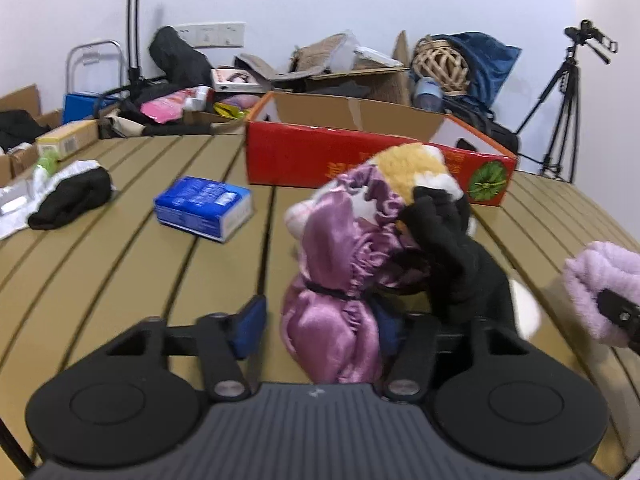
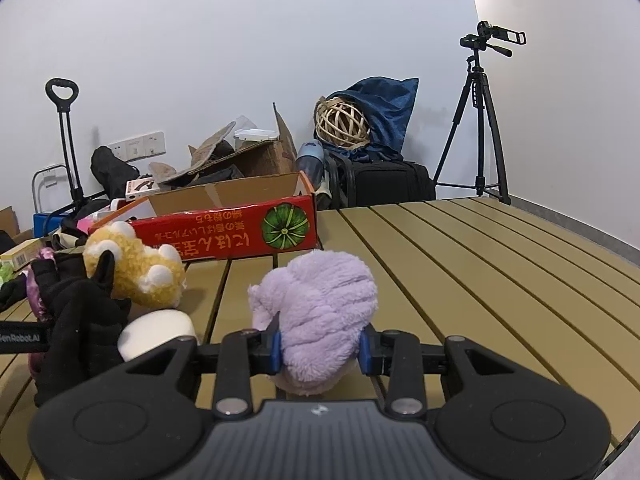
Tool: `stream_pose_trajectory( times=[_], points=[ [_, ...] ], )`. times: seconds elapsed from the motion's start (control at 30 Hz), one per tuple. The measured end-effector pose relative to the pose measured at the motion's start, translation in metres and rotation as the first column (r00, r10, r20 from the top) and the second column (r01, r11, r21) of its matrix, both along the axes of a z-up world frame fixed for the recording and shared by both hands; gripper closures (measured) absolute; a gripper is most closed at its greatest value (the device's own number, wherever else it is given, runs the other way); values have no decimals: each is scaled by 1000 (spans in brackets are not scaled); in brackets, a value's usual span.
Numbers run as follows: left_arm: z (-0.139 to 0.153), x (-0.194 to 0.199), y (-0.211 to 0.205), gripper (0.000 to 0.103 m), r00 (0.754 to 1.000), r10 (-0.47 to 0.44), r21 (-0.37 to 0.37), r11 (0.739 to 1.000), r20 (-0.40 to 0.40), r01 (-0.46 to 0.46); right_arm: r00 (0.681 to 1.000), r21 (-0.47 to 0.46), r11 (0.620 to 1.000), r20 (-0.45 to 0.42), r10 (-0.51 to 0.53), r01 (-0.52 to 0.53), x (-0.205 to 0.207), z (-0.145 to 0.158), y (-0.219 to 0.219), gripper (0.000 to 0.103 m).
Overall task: Collect trash
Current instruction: 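Grasp the pink satin bonnet with the left gripper while the right gripper holds the lavender cloth, then carry the lavender cloth and pink bonnet down over the black trash bin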
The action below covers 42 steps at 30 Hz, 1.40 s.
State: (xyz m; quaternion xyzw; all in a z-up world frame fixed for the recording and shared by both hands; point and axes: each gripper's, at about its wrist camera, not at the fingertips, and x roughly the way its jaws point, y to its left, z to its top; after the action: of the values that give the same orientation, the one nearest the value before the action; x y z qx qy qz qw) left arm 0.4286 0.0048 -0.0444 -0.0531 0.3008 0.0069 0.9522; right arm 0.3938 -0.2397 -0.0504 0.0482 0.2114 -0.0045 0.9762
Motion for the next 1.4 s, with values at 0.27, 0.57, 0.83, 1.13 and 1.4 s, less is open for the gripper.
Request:
stream_pose_trajectory(
  times=[0.27, 0.57, 0.83, 1.13, 1.4],
  points=[
    [1, -8, 1, 71, 1000, -2, -1, 1000, 31, 2, 1000, 8, 1000, 24, 11, -11, -6, 3, -1, 70],
    [18, -25, 12, 71, 994, 62, 26, 998, 94, -64, 999, 15, 1000, 33, 17, -17, -7, 3, 2, 70],
    [40, -43, 22, 71, 979, 110, 56, 991, 172, -121, 999, 12, 999, 42, 34, -34, -10, 4, 3, 70],
    [54, -64, 30, 71, 970, 123, 55, 989, 210, -138, 996, 4, 998, 69, 62, -63, -19, 8, 9, 70],
    [53, -79, 17, 71, 974, 78, 74, 993, 211, -95, 990, -3, 996, 108, 86, -86, -32, 13, 15, 70]
  ],
)
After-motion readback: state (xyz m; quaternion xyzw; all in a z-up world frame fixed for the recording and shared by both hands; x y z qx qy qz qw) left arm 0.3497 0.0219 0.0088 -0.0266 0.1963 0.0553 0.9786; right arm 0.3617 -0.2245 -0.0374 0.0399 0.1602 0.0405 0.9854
